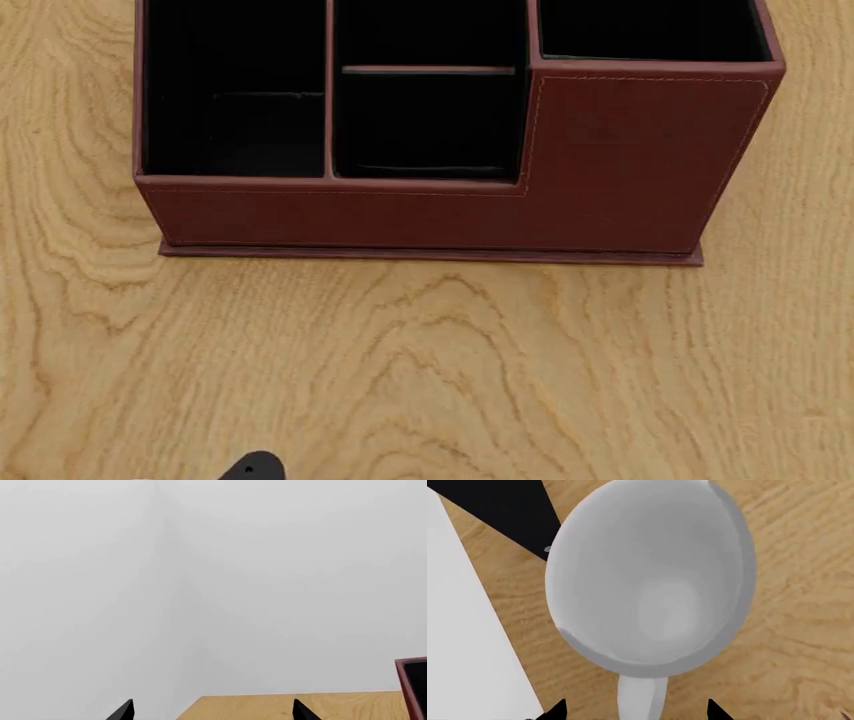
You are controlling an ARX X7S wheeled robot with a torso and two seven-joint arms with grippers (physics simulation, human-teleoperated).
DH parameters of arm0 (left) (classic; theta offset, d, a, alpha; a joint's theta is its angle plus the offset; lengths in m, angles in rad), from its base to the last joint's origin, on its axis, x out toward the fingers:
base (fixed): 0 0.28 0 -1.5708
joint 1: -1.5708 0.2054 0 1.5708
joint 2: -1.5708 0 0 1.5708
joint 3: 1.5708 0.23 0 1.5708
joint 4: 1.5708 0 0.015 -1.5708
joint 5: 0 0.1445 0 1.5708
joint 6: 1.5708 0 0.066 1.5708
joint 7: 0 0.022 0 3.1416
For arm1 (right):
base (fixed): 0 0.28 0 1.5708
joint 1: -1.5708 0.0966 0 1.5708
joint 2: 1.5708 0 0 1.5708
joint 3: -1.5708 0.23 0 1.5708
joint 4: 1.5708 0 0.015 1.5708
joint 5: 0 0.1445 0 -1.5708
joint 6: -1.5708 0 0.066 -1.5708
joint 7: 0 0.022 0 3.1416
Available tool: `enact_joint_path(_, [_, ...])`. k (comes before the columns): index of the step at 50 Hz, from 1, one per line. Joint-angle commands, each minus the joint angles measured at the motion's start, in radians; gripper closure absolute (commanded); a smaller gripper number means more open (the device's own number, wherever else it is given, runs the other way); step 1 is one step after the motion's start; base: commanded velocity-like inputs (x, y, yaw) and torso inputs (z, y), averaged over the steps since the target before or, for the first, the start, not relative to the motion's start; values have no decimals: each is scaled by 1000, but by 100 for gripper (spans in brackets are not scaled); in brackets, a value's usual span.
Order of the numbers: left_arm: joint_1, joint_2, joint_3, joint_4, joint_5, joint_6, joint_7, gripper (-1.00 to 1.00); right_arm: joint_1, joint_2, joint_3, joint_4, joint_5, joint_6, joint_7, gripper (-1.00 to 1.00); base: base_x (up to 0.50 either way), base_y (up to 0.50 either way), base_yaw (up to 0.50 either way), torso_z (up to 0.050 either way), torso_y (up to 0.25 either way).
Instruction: Pick up the white mug and place it to the right of the caddy.
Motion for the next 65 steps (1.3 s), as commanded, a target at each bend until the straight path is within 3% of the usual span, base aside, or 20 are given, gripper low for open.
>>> enact_joint_path(1, [0,0,5,-6,1,6,-1,-100,-3,3,-8,9,-13,0,-13,-100,0,0,0,0,0])
enact_joint_path(31, [12,1,2,-15,0,22,-3,-100,3,-2,-29,11,-55,-1,-29,-100,0,0,0,0,0])
enact_joint_path(32, [11,0,3,-14,-1,20,-3,-100,7,-3,-29,5,-66,1,-24,100,0,0,0,0,0])
enact_joint_path(65, [12,0,15,-20,-5,30,-4,-100,71,14,-21,-84,-37,-11,55,100,0,0,0,0,0])
